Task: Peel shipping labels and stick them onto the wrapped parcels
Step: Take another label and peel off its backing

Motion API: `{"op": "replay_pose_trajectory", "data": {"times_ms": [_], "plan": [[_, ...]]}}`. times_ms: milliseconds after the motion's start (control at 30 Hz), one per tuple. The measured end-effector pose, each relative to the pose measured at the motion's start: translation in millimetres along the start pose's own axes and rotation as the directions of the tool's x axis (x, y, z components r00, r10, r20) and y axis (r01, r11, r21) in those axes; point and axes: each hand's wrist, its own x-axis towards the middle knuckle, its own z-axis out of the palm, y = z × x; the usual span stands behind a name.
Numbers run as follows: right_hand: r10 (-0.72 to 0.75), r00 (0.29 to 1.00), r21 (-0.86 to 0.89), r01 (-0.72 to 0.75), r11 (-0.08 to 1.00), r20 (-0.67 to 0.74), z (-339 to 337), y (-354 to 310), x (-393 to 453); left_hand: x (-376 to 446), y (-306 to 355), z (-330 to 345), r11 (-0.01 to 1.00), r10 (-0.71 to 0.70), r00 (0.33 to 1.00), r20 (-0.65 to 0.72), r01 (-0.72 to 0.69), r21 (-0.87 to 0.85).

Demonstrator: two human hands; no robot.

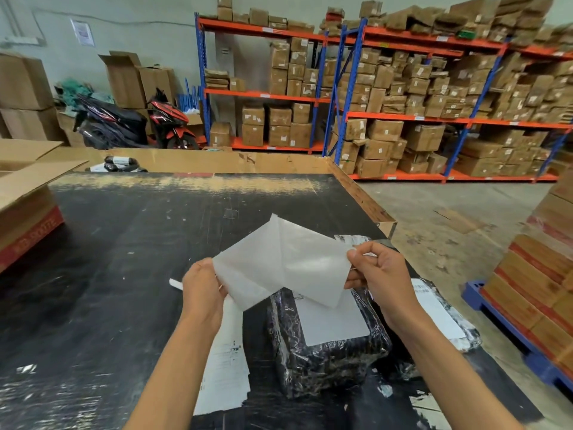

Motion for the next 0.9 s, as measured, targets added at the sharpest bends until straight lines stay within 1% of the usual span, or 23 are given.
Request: {"op": "replay_pose_trajectory", "data": {"times_ms": [100, 167, 267, 367, 433, 533, 600, 667, 700, 833, 867, 900], "plan": [[0.037, 0.999, -0.028, -0.038, 0.999, -0.039, -5, 6, 11, 24, -7, -1, 0.993, 0.014, 0.991, -0.134, 0.003, 0.12], [0.046, 0.996, -0.06, -0.05, 0.997, -0.071, -9, 7, 18, 41, -12, -2, 0.986, 0.015, 0.984, -0.175, 0.014, 0.167], [0.05, 0.99, -0.092, -0.063, 0.994, -0.134, -13, 8, 29, 60, -10, -3, 0.993, -0.019, 0.964, -0.265, 0.049, 0.108], [0.05, 0.972, -0.06, -0.065, 0.996, -0.228, -18, 8, 37, 77, -10, -9, 0.982, 0.016, 0.907, -0.42, 0.064, 0.178], [0.05, 0.966, -0.043, -0.063, 0.997, -0.252, -17, 8, 40, 87, -16, -15, 0.988, 0.02, 0.882, -0.471, 0.054, 0.143], [0.071, 0.976, -0.048, -0.083, 0.995, -0.206, -9, 9, 42, 99, -24, -15, 0.988, 0.004, 0.885, -0.465, 0.069, 0.14], [0.086, 0.982, -0.037, -0.093, 0.995, -0.167, 0, 9, 44, 111, -27, -12, 0.989, -0.062, 0.881, -0.469, 0.117, 0.088], [0.09, 0.985, -0.044, -0.097, 0.994, -0.145, 7, 9, 45, 121, -30, -13, 0.985, -0.156, 0.863, -0.48, 0.175, -0.006], [0.09, 0.986, -0.056, -0.099, 0.994, -0.137, 9, 10, 46, 126, -34, -16, 0.979, -0.187, 0.866, -0.463, 0.204, -0.013], [0.096, 0.99, -0.073, -0.104, 0.992, -0.106, 14, 10, 49, 135, -53, -26, 0.959, -0.227, 0.916, -0.33, 0.27, 0.091], [0.096, 0.99, -0.084, -0.104, 0.991, -0.103, 14, 10, 50, 135, -58, -26, 0.956, -0.221, 0.911, -0.347, 0.273, 0.109], [0.094, 0.991, -0.096, -0.103, 0.99, -0.099, 14, 10, 51, 135, -63, -27, 0.954, -0.184, 0.894, -0.408, 0.263, 0.147]]}}
